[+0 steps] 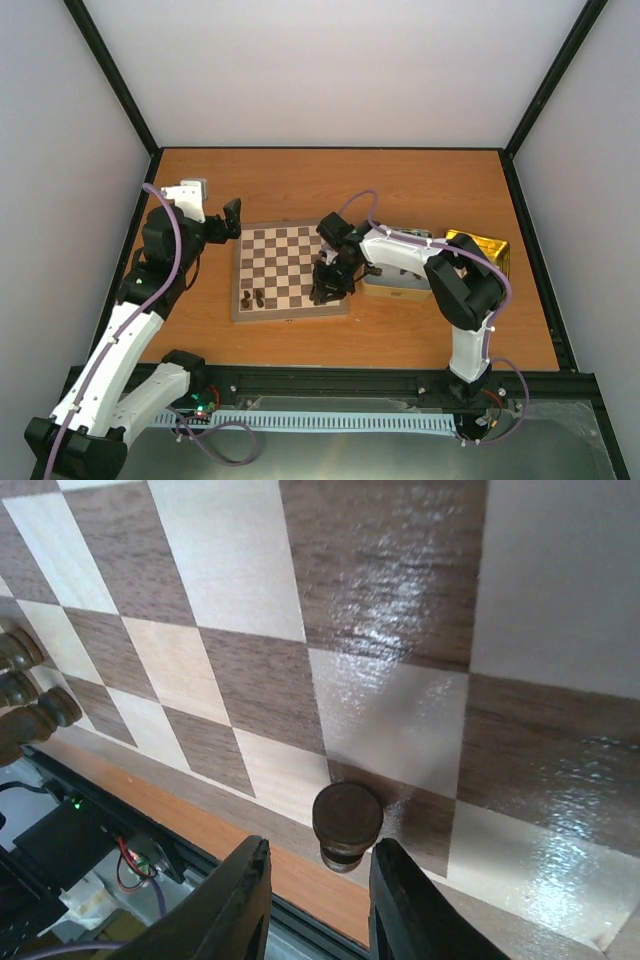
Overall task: Set up the chess pieces on the board
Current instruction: Place the chess piece on the chessboard, then pick up the chess piece from the storage box.
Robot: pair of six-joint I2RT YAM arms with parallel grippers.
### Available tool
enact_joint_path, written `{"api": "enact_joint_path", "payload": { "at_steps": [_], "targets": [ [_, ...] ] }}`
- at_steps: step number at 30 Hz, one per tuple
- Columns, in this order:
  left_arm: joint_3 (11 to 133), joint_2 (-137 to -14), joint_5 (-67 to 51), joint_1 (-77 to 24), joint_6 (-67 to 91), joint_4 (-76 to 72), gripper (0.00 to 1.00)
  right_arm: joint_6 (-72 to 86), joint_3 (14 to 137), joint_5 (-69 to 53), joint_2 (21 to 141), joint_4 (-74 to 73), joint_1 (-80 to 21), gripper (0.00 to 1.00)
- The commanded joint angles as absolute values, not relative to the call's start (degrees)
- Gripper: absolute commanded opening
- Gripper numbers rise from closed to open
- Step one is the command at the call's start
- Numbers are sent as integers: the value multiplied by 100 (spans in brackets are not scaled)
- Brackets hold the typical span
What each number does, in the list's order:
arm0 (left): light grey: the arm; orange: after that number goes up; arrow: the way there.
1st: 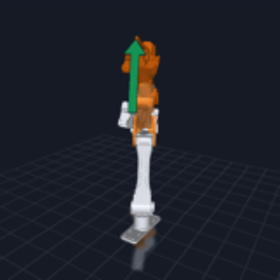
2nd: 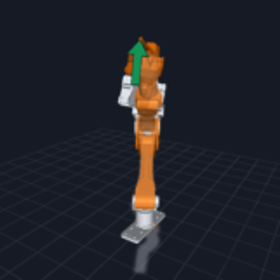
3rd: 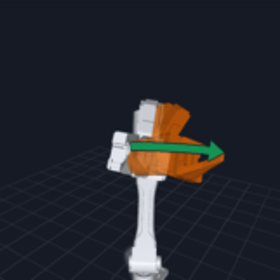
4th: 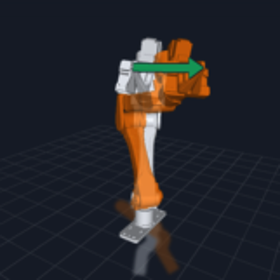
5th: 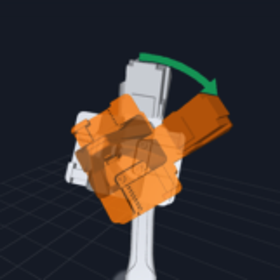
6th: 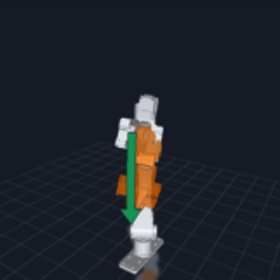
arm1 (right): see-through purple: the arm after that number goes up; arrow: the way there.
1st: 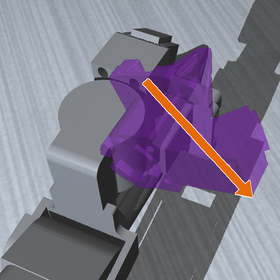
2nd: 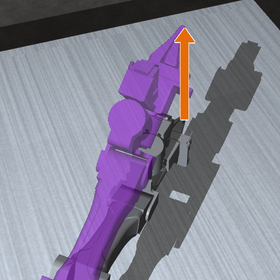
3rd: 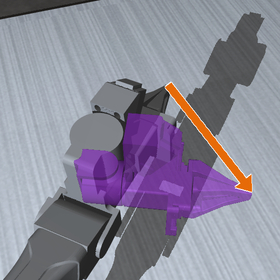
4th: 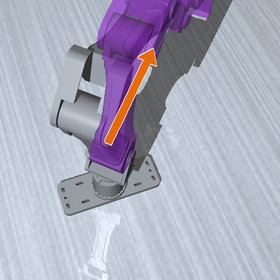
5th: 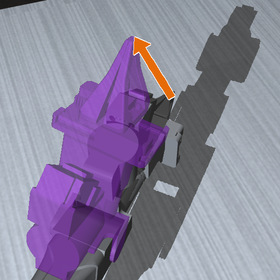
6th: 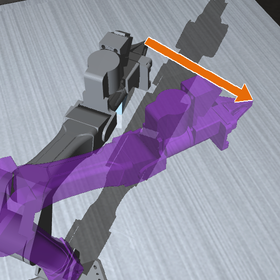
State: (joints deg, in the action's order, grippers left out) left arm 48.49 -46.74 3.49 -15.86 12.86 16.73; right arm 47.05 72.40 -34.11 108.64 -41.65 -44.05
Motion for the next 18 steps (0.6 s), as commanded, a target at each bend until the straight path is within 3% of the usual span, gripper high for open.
{"api": "enact_joint_path", "payload": {
  "at_steps": [1,8,18],
  "targets": [
    [4836,-4602,454,-1602,1123,1574,100,4626,7442,-2872,10856,-4352,-4491,30],
    [4815,-4626,376,-1600,1140,1560,100,4297,7457,-1075,10710,-4685,-4942,35],
    [4779,-4628,390,-1600,1147,1556,100,4578,7514,-846,10929,-4458,-5138,27]
  ]
}}
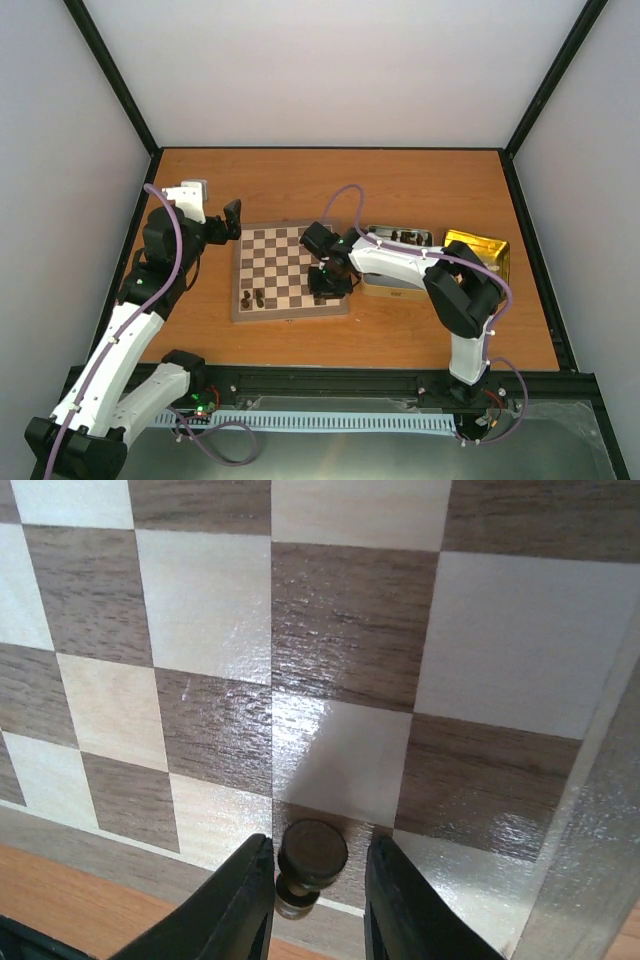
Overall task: Set up the chess pieces on the board
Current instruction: Pick up the chess piece from the storage box.
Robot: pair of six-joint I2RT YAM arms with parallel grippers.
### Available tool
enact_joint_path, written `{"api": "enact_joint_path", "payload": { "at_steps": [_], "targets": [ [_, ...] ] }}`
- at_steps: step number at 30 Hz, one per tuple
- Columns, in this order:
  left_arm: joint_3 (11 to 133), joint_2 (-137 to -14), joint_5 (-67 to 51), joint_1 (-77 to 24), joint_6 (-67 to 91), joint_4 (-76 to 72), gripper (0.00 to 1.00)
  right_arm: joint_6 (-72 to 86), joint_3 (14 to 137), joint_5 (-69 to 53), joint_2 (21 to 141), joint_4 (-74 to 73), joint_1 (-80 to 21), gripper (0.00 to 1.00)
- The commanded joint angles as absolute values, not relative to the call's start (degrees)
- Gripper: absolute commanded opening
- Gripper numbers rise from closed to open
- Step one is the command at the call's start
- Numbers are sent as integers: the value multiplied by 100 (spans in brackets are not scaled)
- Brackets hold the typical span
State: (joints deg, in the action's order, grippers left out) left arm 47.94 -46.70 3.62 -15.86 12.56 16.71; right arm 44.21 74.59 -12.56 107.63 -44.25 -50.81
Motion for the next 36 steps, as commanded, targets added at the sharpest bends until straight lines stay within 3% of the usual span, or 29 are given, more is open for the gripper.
{"api": "enact_joint_path", "payload": {
  "at_steps": [1,9,15,19,24,31,36],
  "targets": [
    [4781,-4624,389,-1600,1151,1558,100,4610,7533,-840,10958,-4434,-5153,26],
    [4790,-4679,163,-1600,1164,1564,100,4925,7585,-805,11151,-4248,-5272,22],
    [4768,-4672,108,-1599,1172,1555,100,4965,7468,-623,11182,-4090,-5284,11],
    [4659,-4582,-75,-1600,1340,1419,100,4934,7373,-498,10858,-3625,-5292,11],
    [4456,-4642,-1269,-1600,1879,1218,100,5316,7204,-459,10374,-2691,-5215,14],
    [3284,-4529,-2526,-1600,3233,-80,99,6522,6803,-843,10020,-1467,-4814,14],
    [2307,-4266,-2798,-1664,4047,-1107,92,7598,6543,-1248,9909,-786,-4591,13]
  ]
}}
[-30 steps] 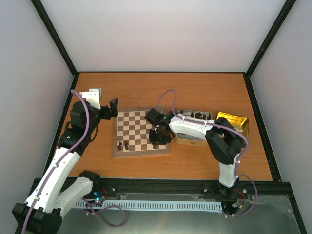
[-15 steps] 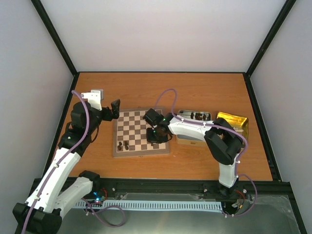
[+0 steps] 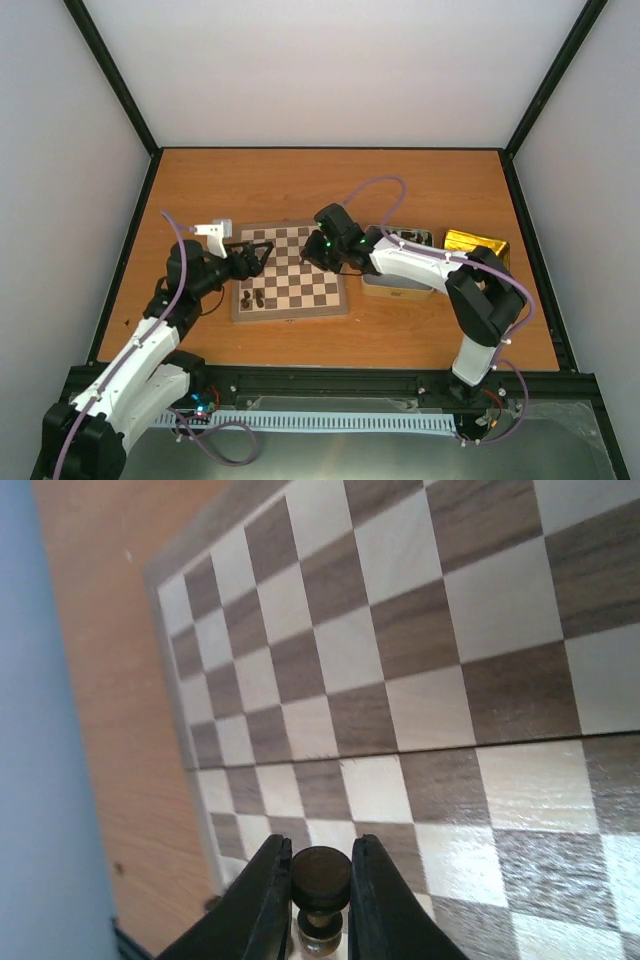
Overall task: Set up the chess pieces on the board
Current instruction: Pick up the chess piece from the storage box, then place the chess piece on the chessboard.
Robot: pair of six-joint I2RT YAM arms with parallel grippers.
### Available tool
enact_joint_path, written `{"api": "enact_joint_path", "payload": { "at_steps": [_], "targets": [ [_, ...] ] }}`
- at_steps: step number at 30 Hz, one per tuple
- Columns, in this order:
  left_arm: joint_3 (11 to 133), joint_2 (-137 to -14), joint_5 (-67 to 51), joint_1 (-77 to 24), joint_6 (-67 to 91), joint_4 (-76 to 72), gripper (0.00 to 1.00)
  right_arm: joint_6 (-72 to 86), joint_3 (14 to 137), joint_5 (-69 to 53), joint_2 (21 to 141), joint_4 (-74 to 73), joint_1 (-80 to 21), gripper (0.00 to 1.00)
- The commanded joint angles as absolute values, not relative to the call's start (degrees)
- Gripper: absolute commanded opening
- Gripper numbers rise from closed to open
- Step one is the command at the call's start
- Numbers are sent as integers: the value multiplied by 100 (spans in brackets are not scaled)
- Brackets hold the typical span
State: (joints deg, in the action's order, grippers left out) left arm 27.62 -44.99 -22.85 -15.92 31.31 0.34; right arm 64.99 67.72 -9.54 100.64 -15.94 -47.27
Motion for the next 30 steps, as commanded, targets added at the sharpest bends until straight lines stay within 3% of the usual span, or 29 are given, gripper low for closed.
{"api": "enact_joint_path", "payload": {
  "at_steps": [1,13,19,24,30],
  "targets": [
    [2156,-4228,-2821,-1669,4155,-1284,90,7855,6463,-1321,9863,-679,-4554,13],
    [1575,-5067,-2841,-2397,4875,-2461,74,9786,5874,-1740,9548,541,-4518,12],
    [1713,-5620,-2663,-2443,4928,-2860,68,10118,5663,-2106,9536,823,-4518,12],
    [1777,-5959,-2748,-2443,4922,-3096,54,10204,5632,-2197,9518,952,-4518,12],
    [1892,-6099,-2784,-2443,4738,-2994,49,10287,5633,-2443,9604,1144,-4518,12]
  ]
}}
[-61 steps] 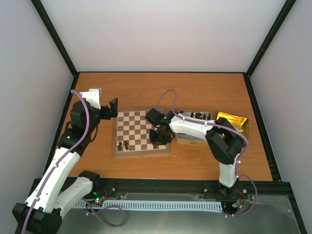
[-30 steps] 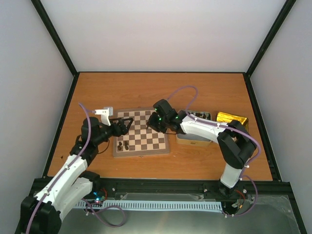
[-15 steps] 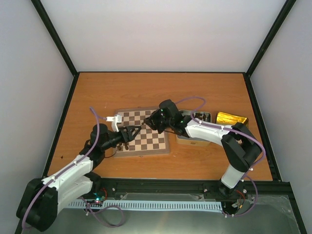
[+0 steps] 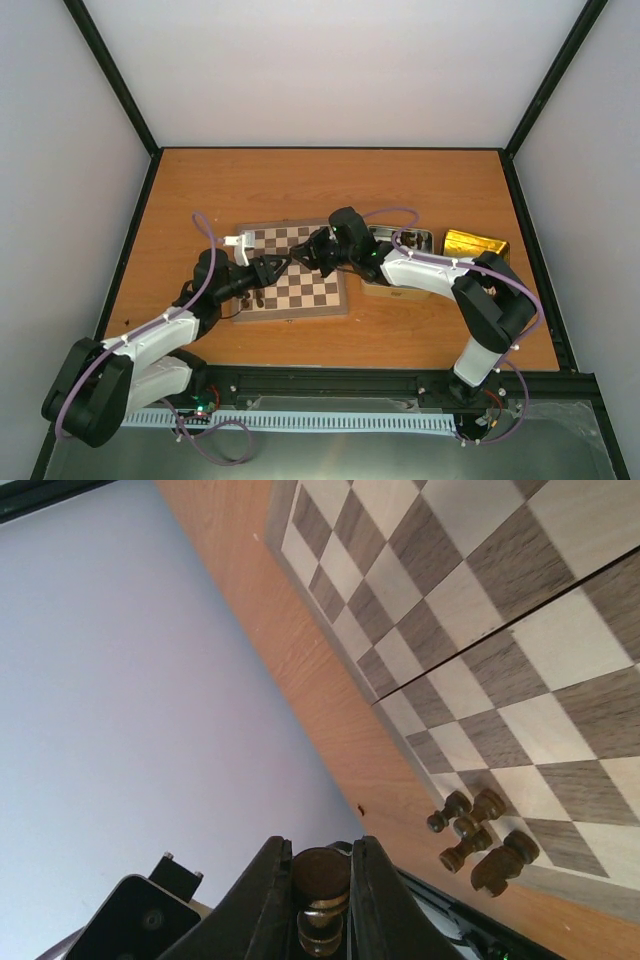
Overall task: Set up the chess pieces on the board
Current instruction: Place the chess piece on the chessboard.
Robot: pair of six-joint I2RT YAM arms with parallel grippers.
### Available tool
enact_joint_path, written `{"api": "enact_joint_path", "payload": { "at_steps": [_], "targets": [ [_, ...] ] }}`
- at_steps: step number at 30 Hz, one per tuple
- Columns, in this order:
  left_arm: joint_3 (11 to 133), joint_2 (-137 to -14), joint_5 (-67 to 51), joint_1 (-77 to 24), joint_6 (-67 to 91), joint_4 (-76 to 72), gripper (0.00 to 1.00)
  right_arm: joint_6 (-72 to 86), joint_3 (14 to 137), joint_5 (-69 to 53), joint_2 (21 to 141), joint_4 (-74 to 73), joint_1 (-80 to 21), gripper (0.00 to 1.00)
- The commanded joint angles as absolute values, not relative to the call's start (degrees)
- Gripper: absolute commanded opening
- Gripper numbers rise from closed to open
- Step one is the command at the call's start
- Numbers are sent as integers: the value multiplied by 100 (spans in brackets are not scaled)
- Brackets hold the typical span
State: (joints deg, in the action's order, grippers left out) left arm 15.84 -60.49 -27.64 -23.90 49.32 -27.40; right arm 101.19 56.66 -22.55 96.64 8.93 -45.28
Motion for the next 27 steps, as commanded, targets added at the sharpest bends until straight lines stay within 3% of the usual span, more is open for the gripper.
{"api": "enact_joint_path", "payload": {
  "at_steps": [1,8,17,20,23,27],
  "targets": [
    [1902,-6092,-2750,-2443,4703,-2961,48,10279,5641,-2462,9604,1158,-4518,13],
    [2007,-6172,-2729,-2441,4652,-2983,29,10287,5649,-2556,9647,1145,-4518,13],
    [1939,-6173,-2838,-2443,4636,-2918,28,10316,5648,-2580,9709,1219,-4518,13],
    [1953,-6108,-2806,-2443,4580,-2825,14,10312,5646,-2573,9736,1248,-4518,13],
    [2075,-6047,-2726,-2443,4470,-2519,1,10171,5651,-2448,9680,1147,-4520,17],
    [2470,-5944,-2578,-2443,4105,-1474,1,9638,5651,-2235,9547,856,-4511,32]
  ]
}}
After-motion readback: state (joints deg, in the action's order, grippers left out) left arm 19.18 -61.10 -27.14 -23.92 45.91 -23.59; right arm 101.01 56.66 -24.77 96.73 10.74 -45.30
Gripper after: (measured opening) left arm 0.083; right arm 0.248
